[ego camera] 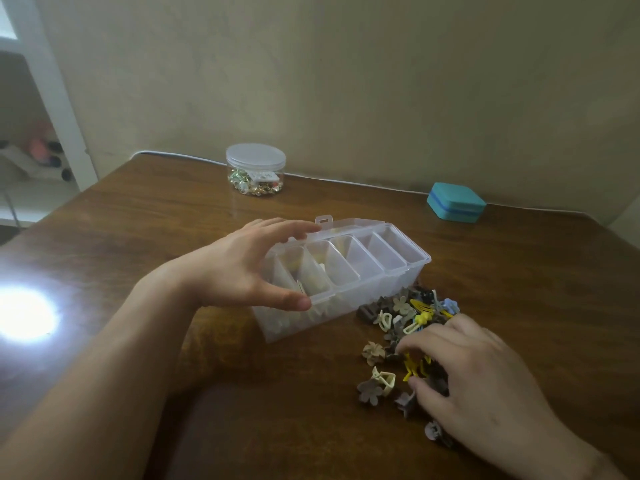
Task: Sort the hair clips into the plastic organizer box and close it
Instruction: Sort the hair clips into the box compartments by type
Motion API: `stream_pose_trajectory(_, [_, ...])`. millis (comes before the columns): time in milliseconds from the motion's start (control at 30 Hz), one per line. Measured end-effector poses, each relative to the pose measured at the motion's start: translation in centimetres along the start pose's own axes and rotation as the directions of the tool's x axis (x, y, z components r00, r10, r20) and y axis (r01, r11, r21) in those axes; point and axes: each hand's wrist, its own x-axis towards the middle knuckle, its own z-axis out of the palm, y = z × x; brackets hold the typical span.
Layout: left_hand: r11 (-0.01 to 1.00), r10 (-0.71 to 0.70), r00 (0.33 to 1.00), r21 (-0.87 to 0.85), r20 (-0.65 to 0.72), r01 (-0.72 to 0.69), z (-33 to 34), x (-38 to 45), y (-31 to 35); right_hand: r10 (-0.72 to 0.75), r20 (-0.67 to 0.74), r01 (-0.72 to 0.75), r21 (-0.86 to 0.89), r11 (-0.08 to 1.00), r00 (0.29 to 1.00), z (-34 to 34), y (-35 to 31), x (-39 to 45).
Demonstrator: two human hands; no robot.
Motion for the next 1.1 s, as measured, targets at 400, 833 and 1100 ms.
stream_pose_trajectory(400, [0.998,-0.029,0.999,-0.051,0.035,0.031,-0.3,-0.1,-0.2,0.031,0.105,-0.039,0.080,0.996,0.994,-0.3,0.5,0.4])
stream_pose_trajectory(833, [0.999,-0.019,1.000,-0.047,0.025,0.020,-0.3,-0.1,-0.4,-0.013,0.096,0.002,0.112,0.994,0.995,-1.1,1.0,1.2])
stream_pose_trajectory(1100, [0.999,-0.016,0.999,-0.046,0.028,0.017,-0.3,-0.1,-0.3,-0.042,0.228,0.030,0.055,0.998,0.973,-2.5,1.3,1.4])
